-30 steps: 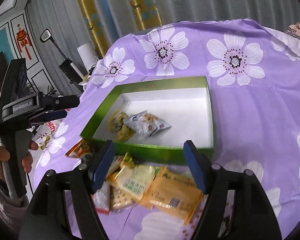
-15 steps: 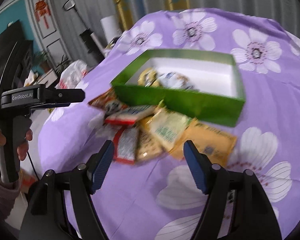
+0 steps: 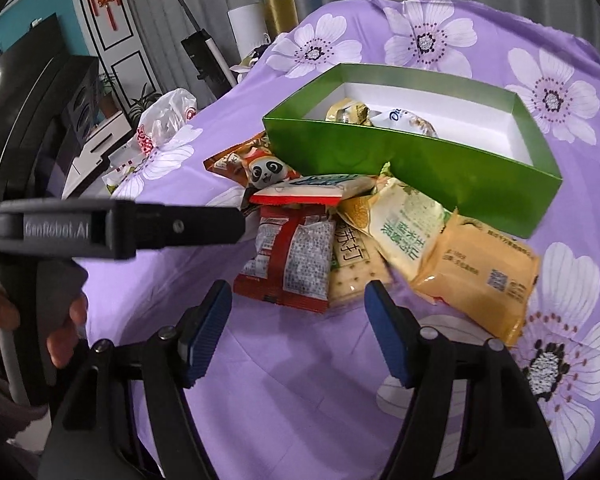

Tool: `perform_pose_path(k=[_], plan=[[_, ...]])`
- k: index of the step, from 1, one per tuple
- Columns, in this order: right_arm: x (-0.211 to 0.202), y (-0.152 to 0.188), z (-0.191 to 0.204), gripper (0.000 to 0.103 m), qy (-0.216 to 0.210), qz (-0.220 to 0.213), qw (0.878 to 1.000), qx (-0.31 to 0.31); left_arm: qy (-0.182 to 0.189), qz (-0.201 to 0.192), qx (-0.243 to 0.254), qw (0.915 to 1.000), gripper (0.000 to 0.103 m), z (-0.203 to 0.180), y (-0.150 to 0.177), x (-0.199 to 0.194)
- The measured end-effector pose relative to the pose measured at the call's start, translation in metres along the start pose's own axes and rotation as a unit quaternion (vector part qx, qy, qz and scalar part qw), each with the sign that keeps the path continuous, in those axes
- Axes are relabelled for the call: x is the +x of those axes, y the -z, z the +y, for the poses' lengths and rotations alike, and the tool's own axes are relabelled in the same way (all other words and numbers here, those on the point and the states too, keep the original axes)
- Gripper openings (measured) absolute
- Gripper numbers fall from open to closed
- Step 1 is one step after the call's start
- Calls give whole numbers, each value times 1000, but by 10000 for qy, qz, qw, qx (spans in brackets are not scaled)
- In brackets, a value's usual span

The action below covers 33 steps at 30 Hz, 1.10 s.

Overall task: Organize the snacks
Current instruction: 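Reach the right tool to the red-and-white biscuit packet, then grasp the red-and-white biscuit packet with the right tool and lift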

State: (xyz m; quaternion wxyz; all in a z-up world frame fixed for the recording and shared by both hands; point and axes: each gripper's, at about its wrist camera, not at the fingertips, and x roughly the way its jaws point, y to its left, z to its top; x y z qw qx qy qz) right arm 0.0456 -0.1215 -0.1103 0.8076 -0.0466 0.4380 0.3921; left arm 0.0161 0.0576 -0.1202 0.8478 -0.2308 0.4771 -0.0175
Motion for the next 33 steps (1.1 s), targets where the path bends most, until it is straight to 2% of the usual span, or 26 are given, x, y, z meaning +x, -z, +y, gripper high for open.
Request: perform_pose_path(k=[9,11,13,17,20,23,28,33], plan=[[16,-1,-2,66,-91,92,9999,52,65,159,301,9994,98,-11,1,16],[18,-2,-4,65,-105,104,9999,68,89,171,280,9994,93,-10,0,19],[20,-3,-5,65,-110,121,9998,72,101,210,289,9993,82,-10,-1,21],[24,-4,-2,64,-156,135,9998,15,194,269,243,9992,74,-9,-2,26],[27,-6,-1,59,-156,140,9998,-43,267,328,288,9987,63,-11,-2,29],[29,-8,-1,54,-198,157,9997,-52,281,372,322,9984,60,-13,-3,31],[30,-7,0,46,-141,131,9997,-120,481,489,284,9972,46,-14,-3,35],[29,-3,3,37,-71,82,9997,-211,523,513,244,9970,43,-15,-2,37]])
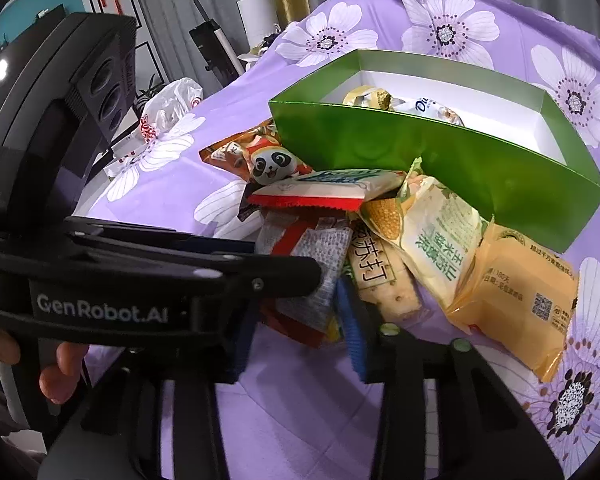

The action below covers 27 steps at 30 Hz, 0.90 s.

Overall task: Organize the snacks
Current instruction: 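Grasp the red-and-white biscuit packet with the right tool and lift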

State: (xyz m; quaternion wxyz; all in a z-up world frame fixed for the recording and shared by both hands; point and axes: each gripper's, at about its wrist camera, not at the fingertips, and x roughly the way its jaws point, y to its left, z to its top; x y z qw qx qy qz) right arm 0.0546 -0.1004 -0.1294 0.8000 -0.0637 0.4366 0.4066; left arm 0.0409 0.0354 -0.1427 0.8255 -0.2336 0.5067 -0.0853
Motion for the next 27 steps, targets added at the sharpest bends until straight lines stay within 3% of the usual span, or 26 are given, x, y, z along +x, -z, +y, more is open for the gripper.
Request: perform_pose_path(k=[12,27], plan=[[-14,9,8,32,-139,-241,9993,235,-87,-54,181,9998,43,-7,9,-15],[-72,10,28,32,-73,-770,9969,121,-80,-491,587,9970,43,-44,23,-64]])
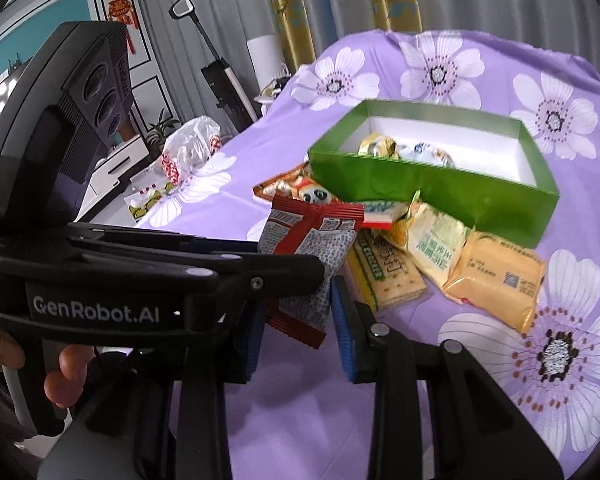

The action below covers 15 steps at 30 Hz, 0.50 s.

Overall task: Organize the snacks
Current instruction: 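Grasp the red-and-white biscuit packet with the right tool and lift, then carry the biscuit packet into the green box and open the right tool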

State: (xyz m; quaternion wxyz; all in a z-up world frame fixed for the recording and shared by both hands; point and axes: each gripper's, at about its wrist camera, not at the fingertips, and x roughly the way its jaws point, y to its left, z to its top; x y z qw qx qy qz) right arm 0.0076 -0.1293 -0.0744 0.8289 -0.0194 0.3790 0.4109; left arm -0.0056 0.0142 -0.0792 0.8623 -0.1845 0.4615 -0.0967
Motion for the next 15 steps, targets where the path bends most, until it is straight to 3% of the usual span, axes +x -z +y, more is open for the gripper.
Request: perform_pose_path(k=[15], plan=[[-33,-18,-15,32,356,-539,9979,-3,47,-340,562,9978,43,-42,-29,-12]])
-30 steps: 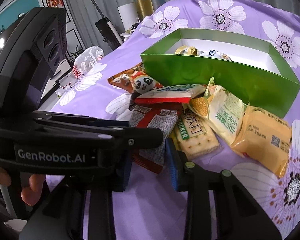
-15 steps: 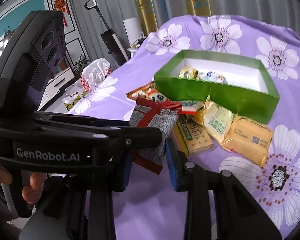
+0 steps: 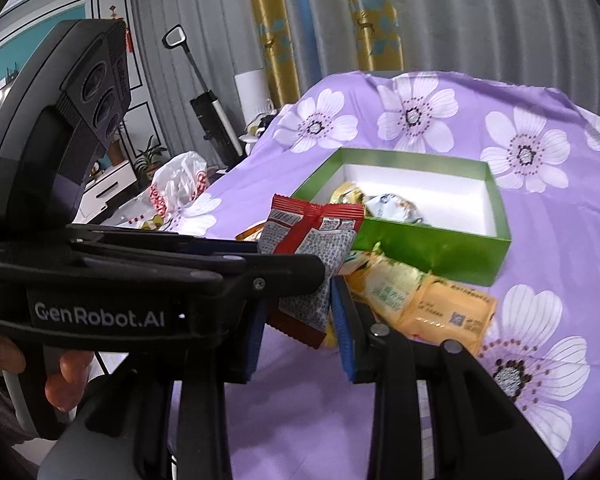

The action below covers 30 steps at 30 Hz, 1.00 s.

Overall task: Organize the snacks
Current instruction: 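Carry the biscuit packet into the green box and open the right tool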

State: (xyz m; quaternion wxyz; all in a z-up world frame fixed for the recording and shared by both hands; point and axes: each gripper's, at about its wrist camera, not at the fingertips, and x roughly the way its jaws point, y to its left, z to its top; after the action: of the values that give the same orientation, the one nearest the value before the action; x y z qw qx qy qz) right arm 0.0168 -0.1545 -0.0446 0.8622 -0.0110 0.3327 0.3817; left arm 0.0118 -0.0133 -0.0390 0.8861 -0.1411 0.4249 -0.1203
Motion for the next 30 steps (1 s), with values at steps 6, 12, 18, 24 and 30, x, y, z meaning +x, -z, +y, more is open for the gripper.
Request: perform_pose_path(k=[6,12,18,24,30], plan=[[-2,-9,-14,32,132,-104,9999,30,40,-51,132,9999,43,-9,-16,9],[1,-18,-23,32,203,-193,9996,39,54,-93,227,9997,43,-15,-31,17],[8,-33,-34,32,256,-292,9992,26,36,-152,323,9994,43,-16,-50,26],[22,-43,-46,32,263,-307,9992,59,-19,-159,377,9992,43,-11,-68,38],[39,-53,-58,32,288,-269,9992,35,-45,-129,381,9992,43,-3,-83,53]])
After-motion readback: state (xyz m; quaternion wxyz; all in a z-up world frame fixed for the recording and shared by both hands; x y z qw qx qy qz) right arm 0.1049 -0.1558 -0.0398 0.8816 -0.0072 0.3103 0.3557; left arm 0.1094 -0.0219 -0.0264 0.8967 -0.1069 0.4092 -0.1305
